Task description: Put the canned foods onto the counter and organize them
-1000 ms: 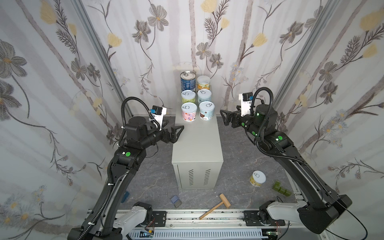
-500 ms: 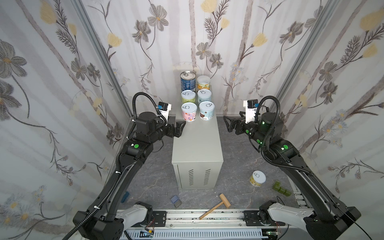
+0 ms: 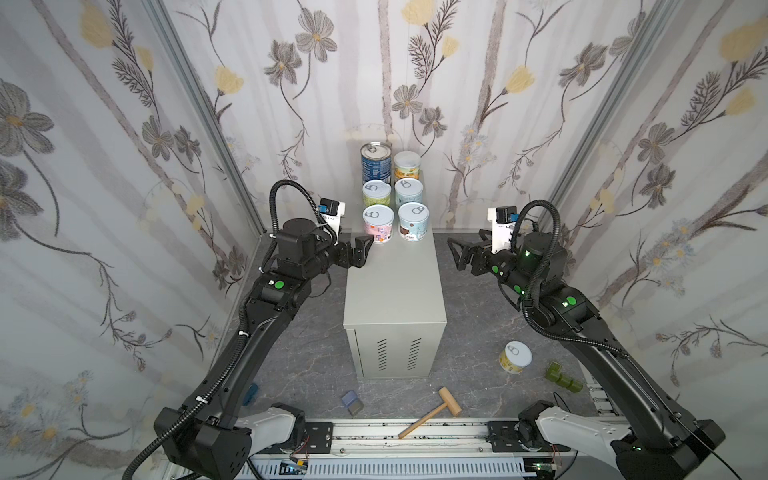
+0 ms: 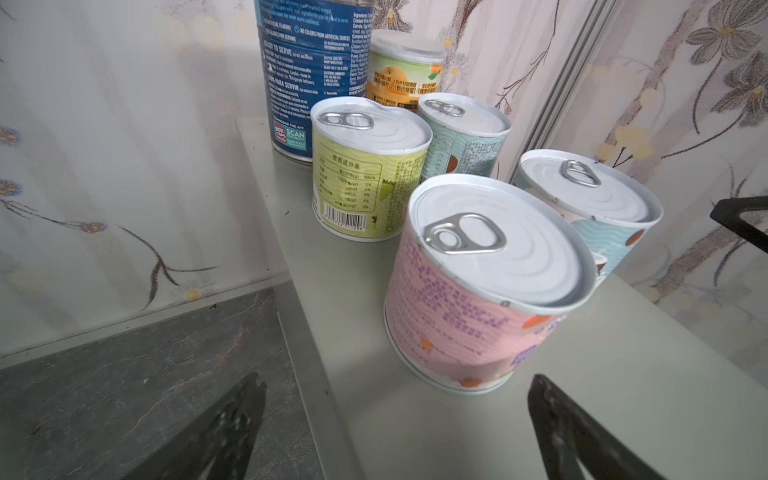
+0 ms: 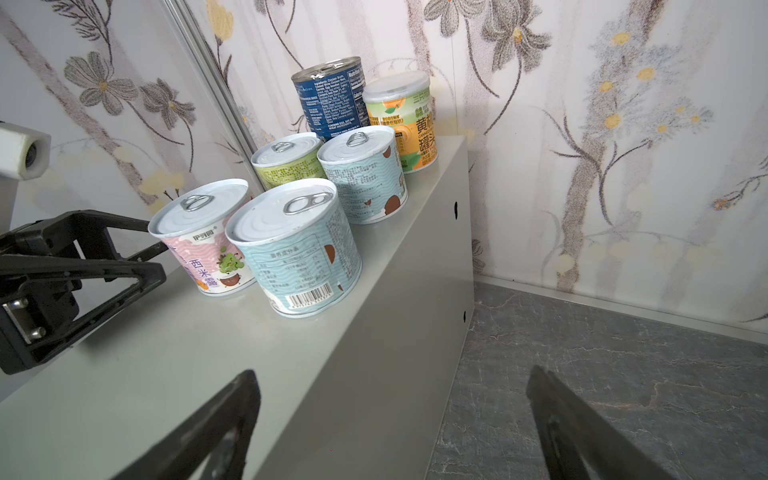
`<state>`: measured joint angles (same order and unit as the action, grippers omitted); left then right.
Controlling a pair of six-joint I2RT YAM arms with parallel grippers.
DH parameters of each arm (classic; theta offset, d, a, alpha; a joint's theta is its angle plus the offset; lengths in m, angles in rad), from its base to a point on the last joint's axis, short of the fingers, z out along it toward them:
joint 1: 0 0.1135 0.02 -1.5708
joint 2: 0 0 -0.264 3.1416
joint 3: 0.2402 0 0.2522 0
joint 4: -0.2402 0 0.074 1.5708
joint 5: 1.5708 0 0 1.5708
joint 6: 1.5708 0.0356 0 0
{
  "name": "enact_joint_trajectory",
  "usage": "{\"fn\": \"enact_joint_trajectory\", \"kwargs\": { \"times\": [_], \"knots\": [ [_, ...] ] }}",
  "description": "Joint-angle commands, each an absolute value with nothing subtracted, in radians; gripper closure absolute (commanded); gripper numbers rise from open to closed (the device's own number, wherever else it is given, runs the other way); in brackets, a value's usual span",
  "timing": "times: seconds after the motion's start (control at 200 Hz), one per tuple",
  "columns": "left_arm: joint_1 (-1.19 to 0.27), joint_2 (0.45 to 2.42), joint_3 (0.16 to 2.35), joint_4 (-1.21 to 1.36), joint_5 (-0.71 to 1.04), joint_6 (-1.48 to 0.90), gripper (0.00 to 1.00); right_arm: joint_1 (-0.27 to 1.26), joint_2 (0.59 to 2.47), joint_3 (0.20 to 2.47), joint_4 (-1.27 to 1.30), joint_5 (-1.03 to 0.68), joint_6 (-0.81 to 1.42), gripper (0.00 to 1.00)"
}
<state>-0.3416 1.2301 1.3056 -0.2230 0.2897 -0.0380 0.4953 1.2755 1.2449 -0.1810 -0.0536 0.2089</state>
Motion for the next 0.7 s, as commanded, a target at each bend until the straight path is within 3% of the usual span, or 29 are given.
{"fn": "enact_joint_trajectory", "kwargs": {
  "times": [0.0, 0.699],
  "knots": [
    [-0.345, 1.239, 1.316, -0.175, 0.313, -0.051, 0.0, 0.495, 1.273, 1.242, -0.147, -0.067, 0.221, 0.0],
    [-0.345, 1.299, 1.348, -0.158, 0.295, -0.039, 0.0, 0.498, 1.258, 1.208, -0.124, -0.097, 0.213, 0.0]
  ]
}}
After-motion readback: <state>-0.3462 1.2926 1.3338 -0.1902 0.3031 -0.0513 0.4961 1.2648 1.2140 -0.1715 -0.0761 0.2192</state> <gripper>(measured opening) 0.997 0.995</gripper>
